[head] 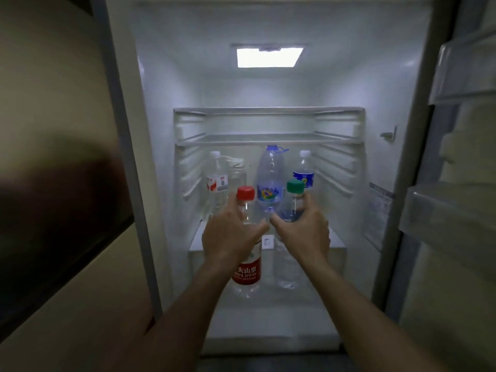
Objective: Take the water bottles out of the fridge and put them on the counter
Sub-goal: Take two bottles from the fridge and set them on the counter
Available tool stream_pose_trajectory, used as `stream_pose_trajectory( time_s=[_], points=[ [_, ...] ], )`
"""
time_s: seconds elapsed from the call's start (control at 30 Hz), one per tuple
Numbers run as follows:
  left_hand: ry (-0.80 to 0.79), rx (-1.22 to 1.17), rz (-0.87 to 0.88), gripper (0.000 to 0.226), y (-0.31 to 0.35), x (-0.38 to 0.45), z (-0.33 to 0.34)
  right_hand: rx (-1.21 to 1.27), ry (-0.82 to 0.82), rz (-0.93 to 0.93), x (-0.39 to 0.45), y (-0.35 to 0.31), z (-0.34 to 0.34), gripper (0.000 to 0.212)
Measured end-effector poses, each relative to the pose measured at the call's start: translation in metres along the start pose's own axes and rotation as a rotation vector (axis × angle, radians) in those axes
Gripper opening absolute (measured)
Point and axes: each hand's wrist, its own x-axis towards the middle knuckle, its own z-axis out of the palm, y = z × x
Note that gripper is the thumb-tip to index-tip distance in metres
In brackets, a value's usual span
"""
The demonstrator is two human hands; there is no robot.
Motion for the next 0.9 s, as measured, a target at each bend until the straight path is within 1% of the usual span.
stream_pose_trajectory(
  time_s=[0.07,0.13,0.2,0.27,0.4,0.5,0.73,0.8,0.9],
  points=[
    [0.004,-0.002,-0.015,0.049,0.004,-0.01,-0.007,-0.015,0.01,0.015,-0.009,-0.004,-0.009,0.051],
    [0.013,0.004,-0.03,0.05,0.007,-0.018,-0.013,-0.021,0.023,0.013,-0.019,-0.007,-0.018,0.052],
    [-0.003,0.013,-0.039,0.056,0.012,-0.026,-0.019,-0.013,0.015,0.014,-0.029,-0.01,-0.027,0.049],
    [-0.012,-0.001,-0.044,0.055,0.016,-0.035,-0.027,-0.031,0.014,0.012,-0.039,-0.015,-0.036,0.045],
    [-0.016,-0.028,-0.025,0.055,0.023,-0.055,-0.045,-0.036,0.028,0.007,-0.063,-0.025,-0.053,0.041],
    [-0.039,-0.033,-0.006,0.054,0.027,-0.072,-0.06,-0.042,0.019,-0.006,-0.084,-0.035,-0.064,0.043],
    [-0.105,-0.072,0.02,0.048,0.031,-0.116,-0.097,-0.027,0.069,-0.011,-0.144,-0.063,-0.092,0.044],
    [-0.11,-0.081,0.034,0.049,0.037,-0.128,-0.103,-0.037,0.067,0.005,-0.16,-0.071,-0.103,0.044],
    [-0.115,-0.106,0.067,0.059,0.047,-0.147,-0.108,-0.039,0.083,-0.002,-0.182,-0.077,-0.121,0.045]
  ],
)
